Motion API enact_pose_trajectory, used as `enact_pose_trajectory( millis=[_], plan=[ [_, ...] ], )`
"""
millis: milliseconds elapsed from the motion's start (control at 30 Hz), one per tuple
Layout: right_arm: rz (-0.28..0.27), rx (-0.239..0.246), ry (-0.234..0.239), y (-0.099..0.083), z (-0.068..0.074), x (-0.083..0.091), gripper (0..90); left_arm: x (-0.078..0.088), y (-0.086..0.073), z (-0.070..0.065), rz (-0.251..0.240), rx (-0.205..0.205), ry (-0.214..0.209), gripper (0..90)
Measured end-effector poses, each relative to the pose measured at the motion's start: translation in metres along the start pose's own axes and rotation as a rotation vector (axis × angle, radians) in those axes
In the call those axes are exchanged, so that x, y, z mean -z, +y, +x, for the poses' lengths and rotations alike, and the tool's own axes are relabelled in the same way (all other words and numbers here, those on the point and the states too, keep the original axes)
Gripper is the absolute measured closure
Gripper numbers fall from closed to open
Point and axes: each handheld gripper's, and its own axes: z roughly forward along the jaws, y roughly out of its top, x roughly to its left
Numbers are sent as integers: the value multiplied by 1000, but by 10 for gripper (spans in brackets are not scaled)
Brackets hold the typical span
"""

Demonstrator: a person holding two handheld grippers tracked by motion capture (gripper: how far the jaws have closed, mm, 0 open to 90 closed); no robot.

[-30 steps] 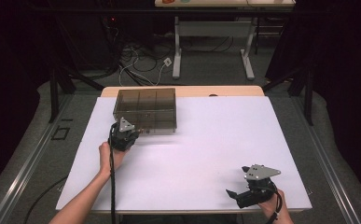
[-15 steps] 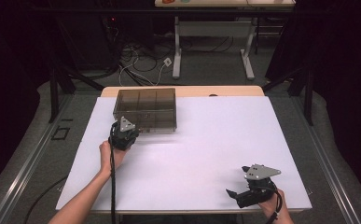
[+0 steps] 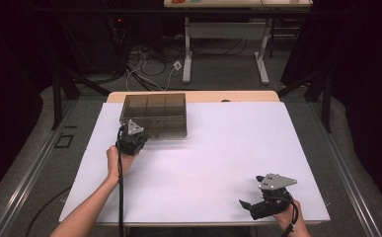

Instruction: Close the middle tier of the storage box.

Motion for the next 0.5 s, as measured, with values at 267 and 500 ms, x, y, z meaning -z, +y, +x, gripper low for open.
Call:
enact_pose_trajectory(
  millis=[267,500],
  plan=[
    [-8,2,-1,0,0,-1,0,-1,1,-1,-2,0,6,900],
    [-6,2,-2,0,0,-1,0,-3,5,1,-3,2,2,900]
  ],
)
